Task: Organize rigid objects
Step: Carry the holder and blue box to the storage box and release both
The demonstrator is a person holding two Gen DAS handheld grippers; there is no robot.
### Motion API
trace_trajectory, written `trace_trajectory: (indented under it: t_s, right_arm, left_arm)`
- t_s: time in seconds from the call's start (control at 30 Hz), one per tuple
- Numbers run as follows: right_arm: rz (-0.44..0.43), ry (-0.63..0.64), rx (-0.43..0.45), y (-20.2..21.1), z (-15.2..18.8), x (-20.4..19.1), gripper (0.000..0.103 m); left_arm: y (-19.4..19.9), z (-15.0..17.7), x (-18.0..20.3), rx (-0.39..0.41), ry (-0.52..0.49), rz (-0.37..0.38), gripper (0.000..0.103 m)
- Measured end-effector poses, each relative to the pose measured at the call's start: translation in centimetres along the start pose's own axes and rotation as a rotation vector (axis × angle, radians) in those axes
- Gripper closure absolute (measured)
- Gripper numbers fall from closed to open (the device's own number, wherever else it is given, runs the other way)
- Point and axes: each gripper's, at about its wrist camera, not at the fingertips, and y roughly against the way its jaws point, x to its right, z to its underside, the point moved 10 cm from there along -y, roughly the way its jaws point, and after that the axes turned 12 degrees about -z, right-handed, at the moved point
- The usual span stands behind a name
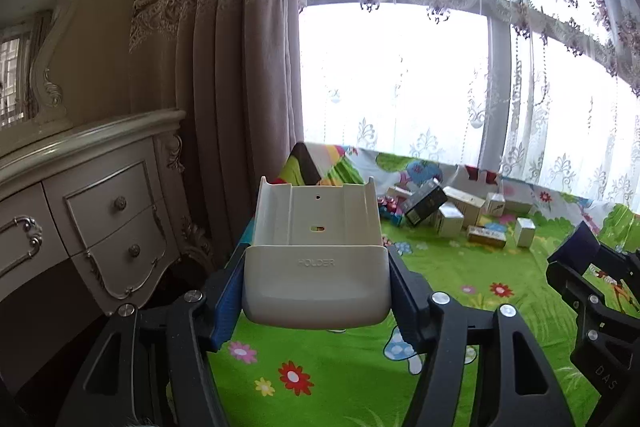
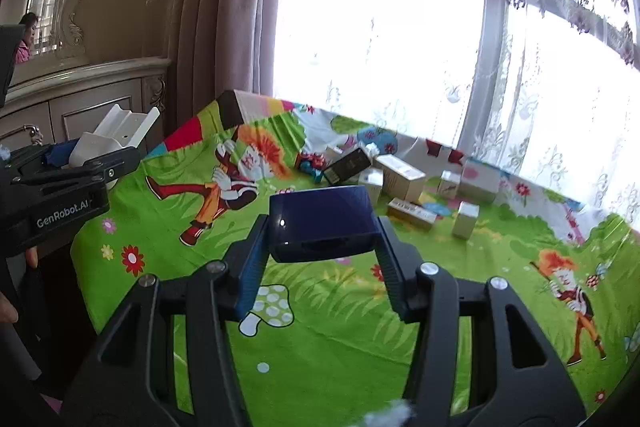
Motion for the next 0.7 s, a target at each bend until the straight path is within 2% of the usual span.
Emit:
trace_trajectory:
  t_s: [0.13, 0.47, 0.57, 0.7]
  right_arm:
    - [0.053, 0.029, 0.076, 3.4, -1.4, 0.8, 0.047]
    - [0.186, 0.037, 0.157, 11.0, -2.2, 4.1, 0.047]
    - [0.230, 0.010, 0.157, 13.0, -1.4, 5.8, 0.047]
    - [0.306, -0.054, 0.146, 16.0, 0.1, 8.7, 0.047]
  left_arm:
    - [2.2, -1.4, 1.4, 0.069, -0.013, 0.033, 0.039]
    - [8.2, -3.9, 6.6, 0.230, -0.096, 0.138, 0.039]
    - [10.1, -4.3, 9.2, 0.276, -0.142, 0.190, 0.039]
    - [13.2, -3.9, 13.8, 0.298, -0.204, 0.311, 0.039]
